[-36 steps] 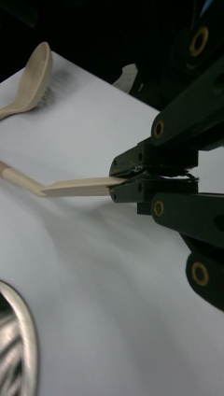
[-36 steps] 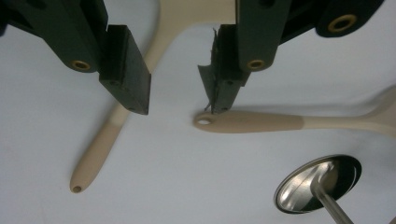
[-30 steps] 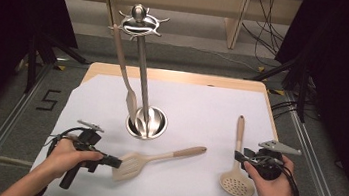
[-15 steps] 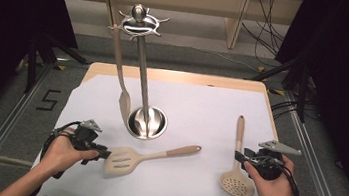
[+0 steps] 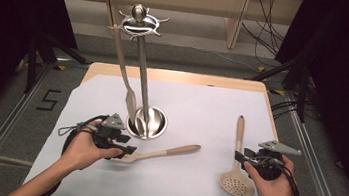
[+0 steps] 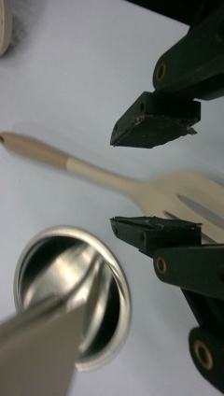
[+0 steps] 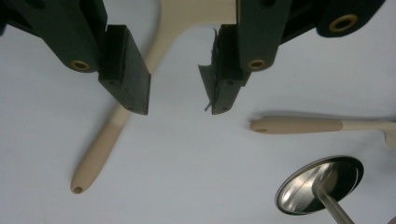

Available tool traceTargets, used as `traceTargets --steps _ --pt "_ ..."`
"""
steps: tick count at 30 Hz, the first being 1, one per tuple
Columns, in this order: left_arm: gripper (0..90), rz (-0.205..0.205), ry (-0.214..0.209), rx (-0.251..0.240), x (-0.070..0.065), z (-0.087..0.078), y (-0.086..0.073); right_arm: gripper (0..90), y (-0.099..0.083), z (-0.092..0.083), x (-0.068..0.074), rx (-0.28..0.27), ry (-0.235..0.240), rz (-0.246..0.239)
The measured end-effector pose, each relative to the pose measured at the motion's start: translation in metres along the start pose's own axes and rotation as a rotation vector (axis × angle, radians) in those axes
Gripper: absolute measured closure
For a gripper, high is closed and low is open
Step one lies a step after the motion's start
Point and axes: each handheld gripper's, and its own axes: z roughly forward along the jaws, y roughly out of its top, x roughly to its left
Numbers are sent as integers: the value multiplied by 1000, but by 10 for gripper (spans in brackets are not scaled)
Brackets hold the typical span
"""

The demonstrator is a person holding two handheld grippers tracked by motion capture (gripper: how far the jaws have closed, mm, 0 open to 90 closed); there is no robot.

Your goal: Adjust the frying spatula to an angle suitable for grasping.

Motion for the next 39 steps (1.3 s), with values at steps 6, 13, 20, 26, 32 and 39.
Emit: traceTargets --steps 6,13,20,26,32,39 --pt "533 65 -50 94 -4 28 16 586 0 1 -5 -11 0 -42" --pt "544 74 -92 145 -7 55 22 586 0 1 -4 -8 1 -43" --pt "539 54 -115 193 -9 67 25 586 0 1 -4 2 -4 -45" --pt "479 183 -111 246 -5 68 32 586 0 0 -1 11 -3 -16" --pt "468 216 -107 259 -3 72 35 586 0 1 -3 9 0 -41" --pt "510 174 -98 268 -3 79 37 586 0 2 -3 1 7 -47"
